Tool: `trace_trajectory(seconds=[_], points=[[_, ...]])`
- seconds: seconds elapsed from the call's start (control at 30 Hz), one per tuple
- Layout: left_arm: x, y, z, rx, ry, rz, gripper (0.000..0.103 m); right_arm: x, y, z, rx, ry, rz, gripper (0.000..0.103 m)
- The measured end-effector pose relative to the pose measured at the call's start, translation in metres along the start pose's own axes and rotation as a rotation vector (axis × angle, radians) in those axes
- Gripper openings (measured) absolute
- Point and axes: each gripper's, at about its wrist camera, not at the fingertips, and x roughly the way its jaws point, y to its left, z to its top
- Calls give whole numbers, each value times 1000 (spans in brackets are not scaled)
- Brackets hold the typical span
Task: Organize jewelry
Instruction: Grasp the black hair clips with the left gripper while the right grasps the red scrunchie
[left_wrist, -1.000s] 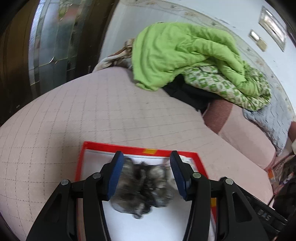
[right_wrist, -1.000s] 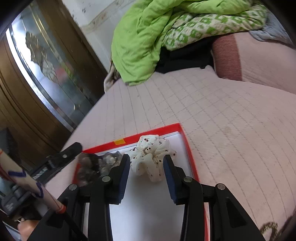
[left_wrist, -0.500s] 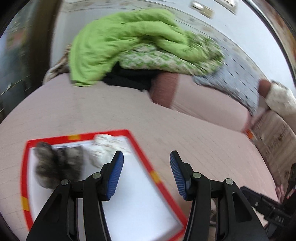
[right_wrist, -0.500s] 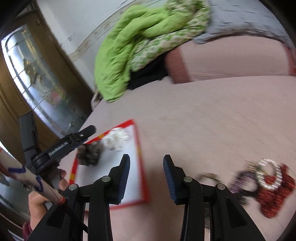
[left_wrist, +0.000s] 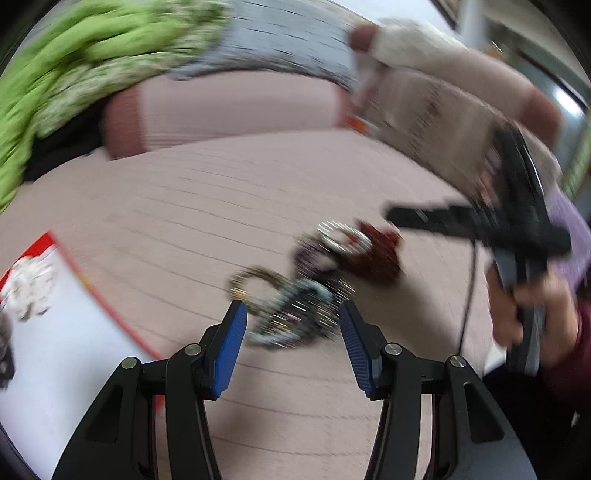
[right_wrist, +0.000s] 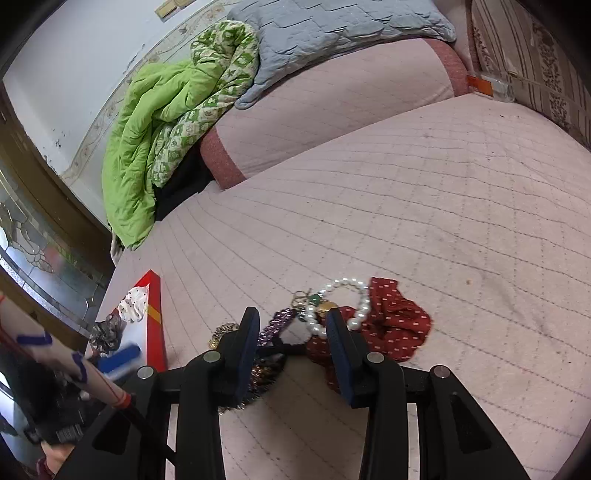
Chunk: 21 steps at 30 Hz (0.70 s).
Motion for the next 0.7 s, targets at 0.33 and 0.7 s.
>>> trace_trajectory(seconds=[0.33, 0.7], points=[[48, -35, -3, 114, 74, 71, 51, -11, -16, -8, 9, 19, 12, 41], [57, 66, 16, -335, 14, 218, 57, -10, -16, -6, 5, 22, 23, 42]])
